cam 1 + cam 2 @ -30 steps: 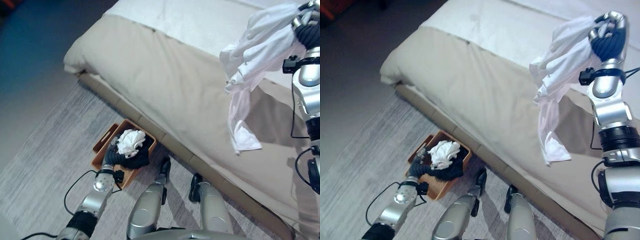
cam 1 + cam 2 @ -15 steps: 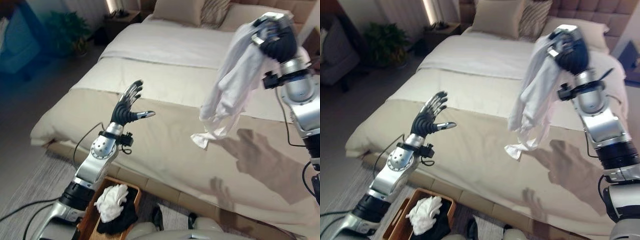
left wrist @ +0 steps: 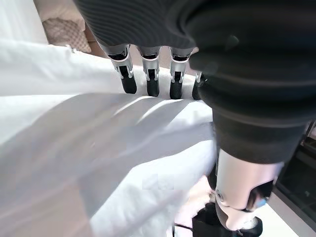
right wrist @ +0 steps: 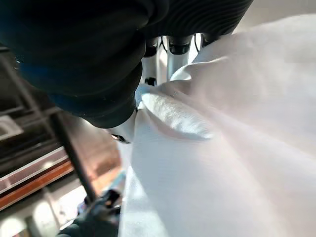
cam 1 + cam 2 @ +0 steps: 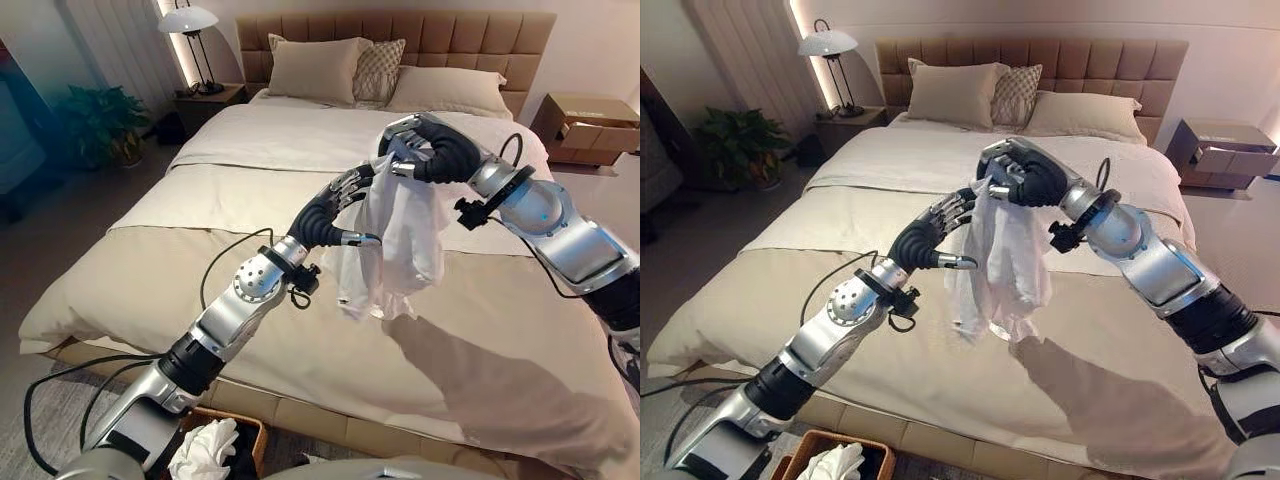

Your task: Pick up clothes into the bucket

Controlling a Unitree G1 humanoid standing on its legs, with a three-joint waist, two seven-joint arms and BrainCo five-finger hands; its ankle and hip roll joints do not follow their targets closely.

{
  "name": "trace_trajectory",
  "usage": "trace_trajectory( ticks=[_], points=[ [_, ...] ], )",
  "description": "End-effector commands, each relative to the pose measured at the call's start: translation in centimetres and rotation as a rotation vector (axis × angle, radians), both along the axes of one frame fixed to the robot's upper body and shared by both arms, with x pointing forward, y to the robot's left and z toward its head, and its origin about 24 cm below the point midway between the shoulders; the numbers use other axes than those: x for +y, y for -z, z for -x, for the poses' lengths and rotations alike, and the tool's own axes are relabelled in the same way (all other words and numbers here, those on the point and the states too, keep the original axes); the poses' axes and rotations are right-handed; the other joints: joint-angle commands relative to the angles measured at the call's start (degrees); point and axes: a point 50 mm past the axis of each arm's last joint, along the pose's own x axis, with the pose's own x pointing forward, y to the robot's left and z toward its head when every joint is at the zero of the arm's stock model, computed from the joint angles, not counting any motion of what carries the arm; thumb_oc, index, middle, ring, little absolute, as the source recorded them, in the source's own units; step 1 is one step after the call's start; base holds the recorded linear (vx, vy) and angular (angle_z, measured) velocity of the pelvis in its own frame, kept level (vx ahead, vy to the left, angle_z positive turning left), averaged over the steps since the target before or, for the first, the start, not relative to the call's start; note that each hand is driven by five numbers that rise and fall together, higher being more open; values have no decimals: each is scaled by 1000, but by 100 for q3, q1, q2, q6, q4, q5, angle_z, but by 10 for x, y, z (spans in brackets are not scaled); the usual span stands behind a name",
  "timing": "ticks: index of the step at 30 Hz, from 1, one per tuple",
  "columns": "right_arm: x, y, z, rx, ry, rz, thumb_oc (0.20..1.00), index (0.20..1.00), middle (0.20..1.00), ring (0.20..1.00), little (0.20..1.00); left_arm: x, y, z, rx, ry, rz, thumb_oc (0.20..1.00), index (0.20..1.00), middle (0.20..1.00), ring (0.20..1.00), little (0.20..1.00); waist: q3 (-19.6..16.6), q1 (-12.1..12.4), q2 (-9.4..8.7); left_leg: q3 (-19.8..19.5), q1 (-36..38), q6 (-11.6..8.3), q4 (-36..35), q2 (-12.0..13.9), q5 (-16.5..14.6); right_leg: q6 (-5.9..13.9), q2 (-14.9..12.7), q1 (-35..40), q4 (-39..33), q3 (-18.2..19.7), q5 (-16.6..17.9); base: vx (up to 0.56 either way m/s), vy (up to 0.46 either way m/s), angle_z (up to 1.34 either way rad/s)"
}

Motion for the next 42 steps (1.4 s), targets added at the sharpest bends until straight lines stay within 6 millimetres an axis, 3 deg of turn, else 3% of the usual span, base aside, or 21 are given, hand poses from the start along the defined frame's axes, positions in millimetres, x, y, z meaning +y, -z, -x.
trace_trajectory(
  ticks=[1,8,21,27,36,37,38,39,42],
  points=[
    [28,-30,31,-93,-243,-117,200,200,200,200,200,-15,10,-13,35,-4,-40,1000,1000,1000,1000,1000,-506,92,-281,-88,-33,121,457,-206,-618,375,-358,-1,-580,-153,735,-6,-13,5],
    [52,-38,58,-140,-432,-277,200,200,200,200,200,-14,34,-26,103,-148,-68,1000,1000,1000,1000,1000,-477,82,-242,-163,-7,126,394,-200,-579,361,-378,51,-642,-249,744,-7,-8,5],
    [53,-37,59,-158,-430,-390,200,200,200,200,200,-8,50,-26,125,-222,-117,1000,1000,1000,1000,1000,-481,111,-269,-257,-23,134,397,-217,-518,339,-406,85,-624,-344,773,-6,-2,5],
    [47,-37,56,-163,-395,-430,200,200,200,200,200,-15,40,-19,99,-106,-117,1000,1000,1000,1000,1000,-492,103,-243,-310,-34,156,431,-239,-539,345,-422,90,-591,-381,756,7,2,6],
    [38,-34,47,-147,-334,-446,200,200,200,200,200,-43,23,8,225,266,46,1000,1000,1000,1000,1000,-520,82,-175,-402,30,159,409,-263,-575,364,-452,186,-593,-453,699,17,5,2],
    [37,-31,44,-130,-323,-444,200,200,200,200,200,-45,22,11,271,317,86,645,645,645,645,645,-534,75,-166,-415,36,156,407,-270,-572,368,-457,195,-597,-464,703,0,0,0],
    [37,-31,44,-130,-323,-444,200,200,200,200,200,-45,22,11,271,318,86,558,558,558,558,558,-535,75,-168,-416,35,156,407,-270,-572,368,-457,195,-597,-465,702,0,0,0],
    [37,-29,42,-123,-312,-436,200,200,200,200,200,-46,22,16,307,362,118,200,200,200,200,200,-546,75,-166,-428,32,156,407,-273,-569,372,-464,200,-600,-474,705,0,0,0],
    [34,-26,41,-117,-293,-432,200,200,200,200,200,-45,22,20,317,399,111,200,200,200,200,200,-539,78,-160,-449,35,156,404,-273,-568,367,-473,210,-598,-502,700,9,9,4]
  ],
)
